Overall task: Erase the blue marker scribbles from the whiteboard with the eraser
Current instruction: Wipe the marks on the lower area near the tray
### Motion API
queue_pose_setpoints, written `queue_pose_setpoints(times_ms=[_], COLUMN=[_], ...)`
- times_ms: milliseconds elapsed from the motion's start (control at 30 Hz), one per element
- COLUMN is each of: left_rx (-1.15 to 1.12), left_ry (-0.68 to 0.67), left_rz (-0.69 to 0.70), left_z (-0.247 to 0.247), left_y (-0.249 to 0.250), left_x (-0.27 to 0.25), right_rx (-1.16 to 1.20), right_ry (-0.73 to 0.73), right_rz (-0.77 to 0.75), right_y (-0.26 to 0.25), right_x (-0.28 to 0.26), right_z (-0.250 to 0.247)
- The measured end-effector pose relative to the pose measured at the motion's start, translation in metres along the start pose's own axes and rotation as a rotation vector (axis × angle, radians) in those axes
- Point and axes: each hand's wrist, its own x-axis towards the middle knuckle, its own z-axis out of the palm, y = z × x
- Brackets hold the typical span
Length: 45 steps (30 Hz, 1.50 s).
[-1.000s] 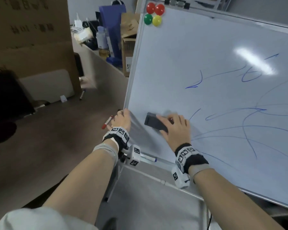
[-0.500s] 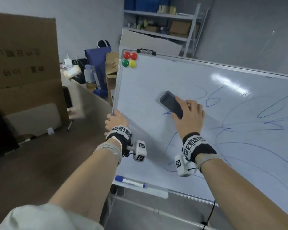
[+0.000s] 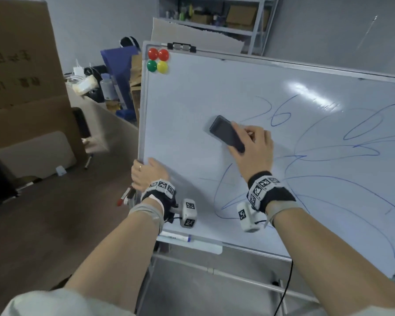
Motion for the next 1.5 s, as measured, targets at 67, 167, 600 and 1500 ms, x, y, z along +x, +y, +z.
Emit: queue_pose_setpoints(times_ms=[67, 167, 600, 1500], left_rx=[0.026, 0.136, 0.354, -0.218], left_ry=[0.005, -0.085, -0.199, -0.357], left_rz=[-0.007, -0.012, -0.377, -0.675], left_z=[0.003, 0.008, 0.032, 0.039], left_y=[-0.021, -0.061, -0.136, -0.147], left_x=[-0.017, -0.04, -0.057, -0.09], right_rx=[-0.005, 0.003, -0.025, 0.095], right_ry=[-0.075, -0.213, -0.103, -0.471], right_rz=[-0.055, -0.106, -0.072, -0.446], right_y=[0.002, 0.006, 0.009, 0.044], right_x=[-0.02, -0.071, -0.074, -0.182], right_z=[0.007, 0.024, 0.04, 0.078])
